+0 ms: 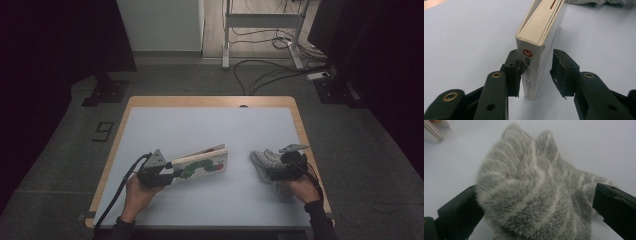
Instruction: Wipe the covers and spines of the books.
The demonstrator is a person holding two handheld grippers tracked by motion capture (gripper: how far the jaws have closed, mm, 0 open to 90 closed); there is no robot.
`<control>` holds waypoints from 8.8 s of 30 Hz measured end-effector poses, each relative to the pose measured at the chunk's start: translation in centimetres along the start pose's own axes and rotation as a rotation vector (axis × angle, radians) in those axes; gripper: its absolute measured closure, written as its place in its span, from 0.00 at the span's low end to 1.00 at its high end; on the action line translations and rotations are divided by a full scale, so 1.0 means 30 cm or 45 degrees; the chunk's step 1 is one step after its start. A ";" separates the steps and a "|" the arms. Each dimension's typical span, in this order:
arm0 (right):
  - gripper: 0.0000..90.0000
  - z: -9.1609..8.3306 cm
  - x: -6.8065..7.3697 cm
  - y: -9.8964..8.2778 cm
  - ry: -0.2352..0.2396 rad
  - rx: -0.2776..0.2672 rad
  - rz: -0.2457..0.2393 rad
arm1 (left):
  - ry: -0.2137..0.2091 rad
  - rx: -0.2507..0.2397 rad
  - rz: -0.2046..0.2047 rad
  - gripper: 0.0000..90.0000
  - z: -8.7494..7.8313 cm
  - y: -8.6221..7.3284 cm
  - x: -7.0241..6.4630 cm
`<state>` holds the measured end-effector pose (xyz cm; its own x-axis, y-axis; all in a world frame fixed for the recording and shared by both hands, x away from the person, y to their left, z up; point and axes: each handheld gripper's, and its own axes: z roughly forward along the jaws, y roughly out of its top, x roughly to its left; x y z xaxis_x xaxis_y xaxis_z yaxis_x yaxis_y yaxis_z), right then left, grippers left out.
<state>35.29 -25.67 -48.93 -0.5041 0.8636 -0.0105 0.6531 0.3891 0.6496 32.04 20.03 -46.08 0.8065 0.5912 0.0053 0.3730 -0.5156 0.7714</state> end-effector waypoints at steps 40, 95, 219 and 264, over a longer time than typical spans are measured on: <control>0.68 -0.175 -0.037 -0.009 0.021 -0.119 -0.006 | -0.004 -0.027 -0.016 0.68 -0.005 -0.014 0.008; 0.68 -0.105 0.354 0.188 0.416 -0.194 -0.336 | -0.014 -0.057 -0.014 0.74 -0.029 -0.014 0.019; 0.15 0.125 0.361 0.259 0.443 -0.252 -0.285 | -0.017 -0.049 0.006 0.73 -0.017 -0.017 0.018; 0.61 0.156 0.368 0.279 0.444 -0.282 -0.324 | -0.180 -0.001 0.000 0.16 -0.115 0.060 -0.091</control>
<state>37.83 -11.39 -47.16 -0.8165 0.5759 0.0410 0.3674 0.4635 0.8063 28.93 19.65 -42.52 0.8634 0.4975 -0.0844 0.3723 -0.5151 0.7721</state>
